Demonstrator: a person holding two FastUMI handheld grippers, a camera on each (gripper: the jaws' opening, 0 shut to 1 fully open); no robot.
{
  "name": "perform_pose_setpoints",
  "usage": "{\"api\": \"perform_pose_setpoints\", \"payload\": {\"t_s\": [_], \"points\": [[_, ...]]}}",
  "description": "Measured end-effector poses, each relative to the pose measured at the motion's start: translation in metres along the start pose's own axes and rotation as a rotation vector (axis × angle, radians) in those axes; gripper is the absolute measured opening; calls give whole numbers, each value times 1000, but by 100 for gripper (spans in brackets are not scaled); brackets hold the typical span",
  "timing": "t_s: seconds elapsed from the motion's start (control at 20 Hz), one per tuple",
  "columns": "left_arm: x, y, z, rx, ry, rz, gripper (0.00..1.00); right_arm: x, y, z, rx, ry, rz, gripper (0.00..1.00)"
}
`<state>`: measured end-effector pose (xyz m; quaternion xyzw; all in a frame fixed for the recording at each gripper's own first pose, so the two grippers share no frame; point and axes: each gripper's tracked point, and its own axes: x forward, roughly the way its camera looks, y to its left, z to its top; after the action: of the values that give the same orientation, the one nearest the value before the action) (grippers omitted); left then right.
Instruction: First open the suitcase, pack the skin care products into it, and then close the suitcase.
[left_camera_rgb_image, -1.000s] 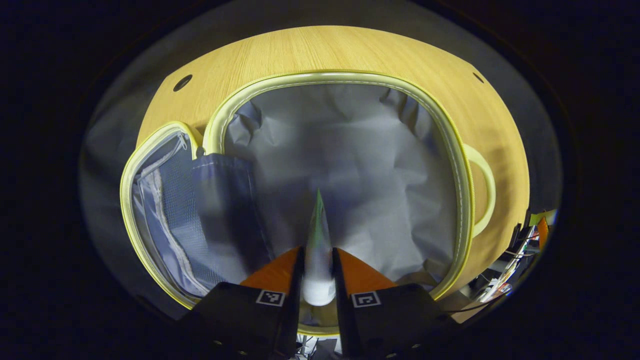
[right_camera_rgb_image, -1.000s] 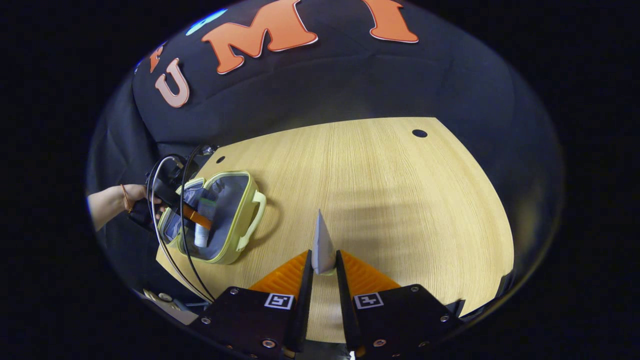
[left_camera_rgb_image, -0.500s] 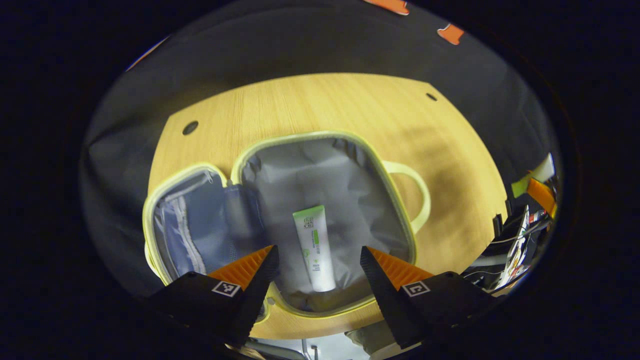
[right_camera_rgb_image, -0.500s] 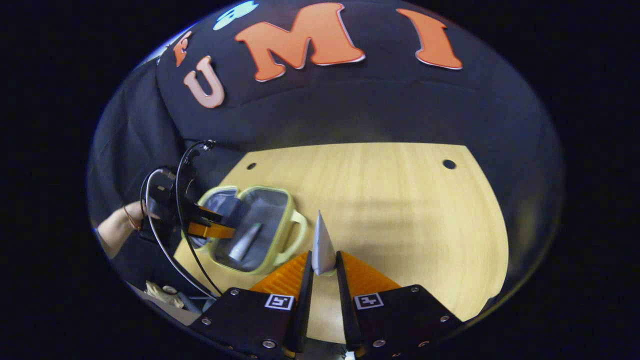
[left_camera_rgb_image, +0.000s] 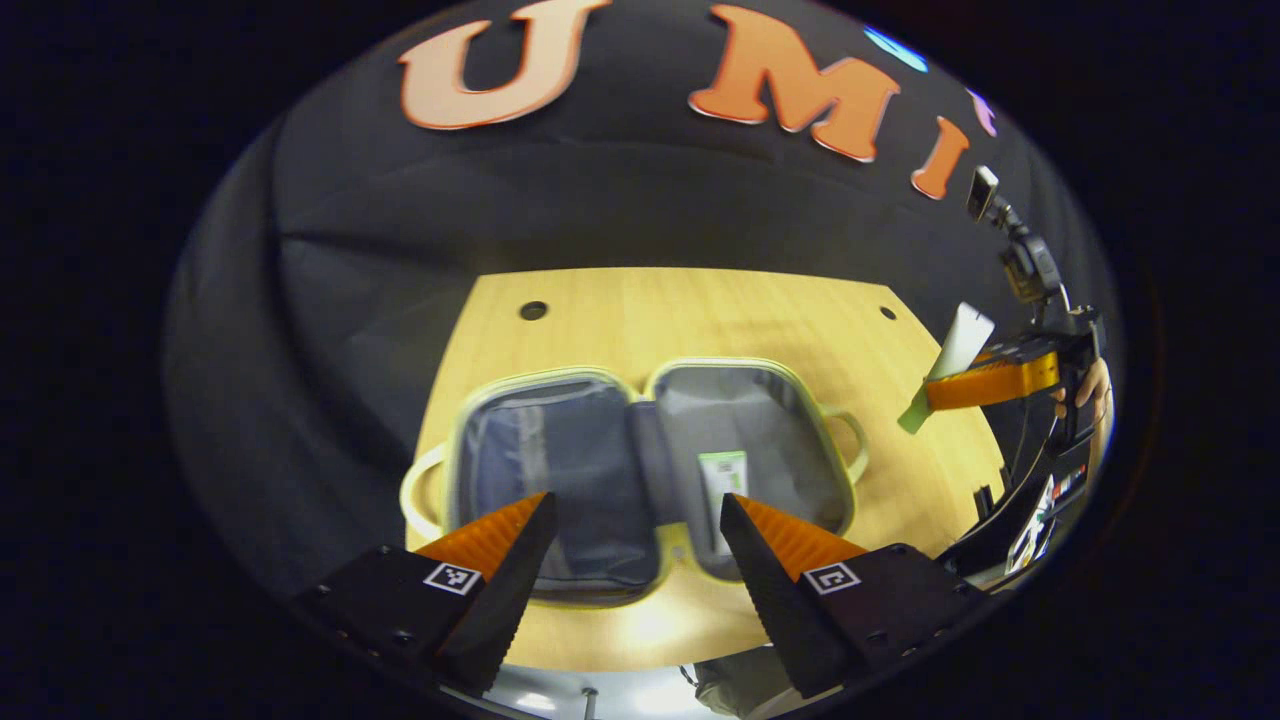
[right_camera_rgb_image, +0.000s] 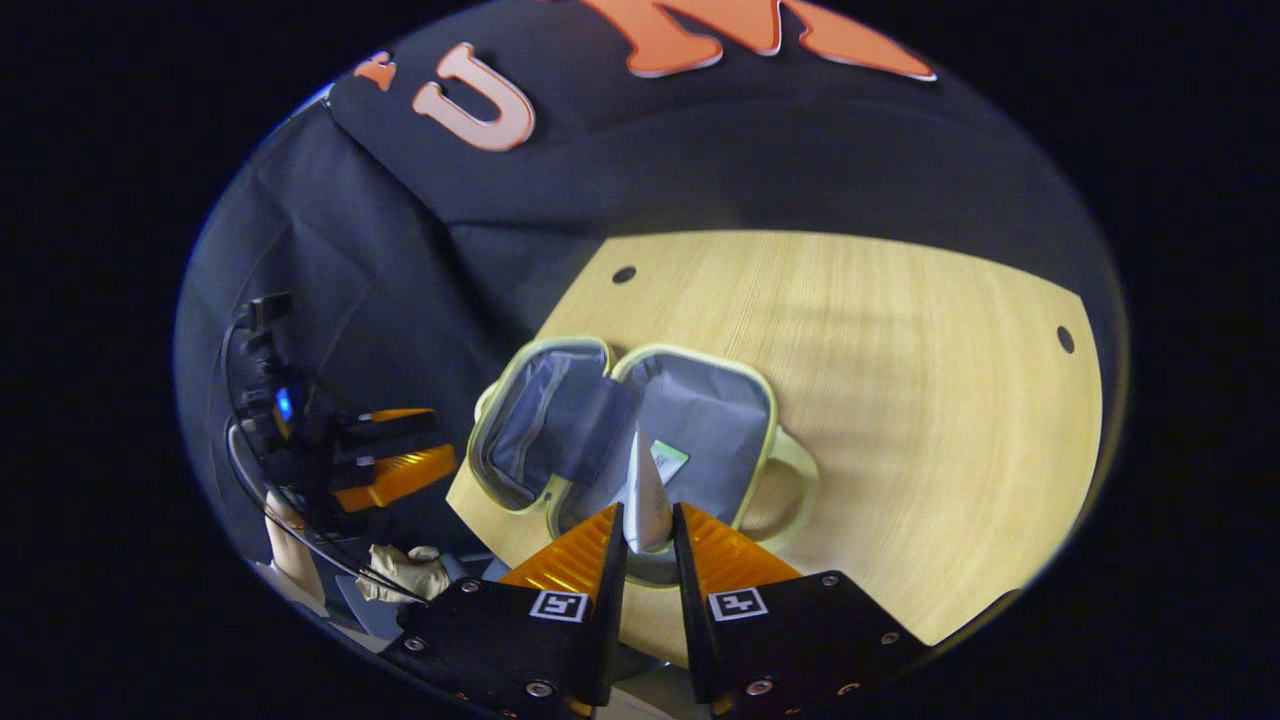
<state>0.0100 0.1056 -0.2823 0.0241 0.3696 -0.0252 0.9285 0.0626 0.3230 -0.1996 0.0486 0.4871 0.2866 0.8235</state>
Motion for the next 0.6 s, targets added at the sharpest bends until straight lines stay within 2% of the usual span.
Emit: {"api": "perform_pose_setpoints", "payload": {"t_s": [0.15, 0.3, 0.5, 0.55, 0.6], "points": [[-16, 55, -19, -69, -18, 67, 100, 48, -1, -25, 35, 160, -31, 30], [-23, 95, -38, -120, -13, 107, 100, 86, -1, -46, 66, 261, -59, 30], [-26, 119, -59, -200, 14, 105, 100, 116, -7, -57, 92, 314, -102, 30], [-28, 123, -61, -214, 23, 103, 100, 119, -8, -59, 92, 318, -113, 24], [-28, 126, -64, -224, 33, 103, 100, 121, -10, -60, 88, 319, -125, 30]]}}
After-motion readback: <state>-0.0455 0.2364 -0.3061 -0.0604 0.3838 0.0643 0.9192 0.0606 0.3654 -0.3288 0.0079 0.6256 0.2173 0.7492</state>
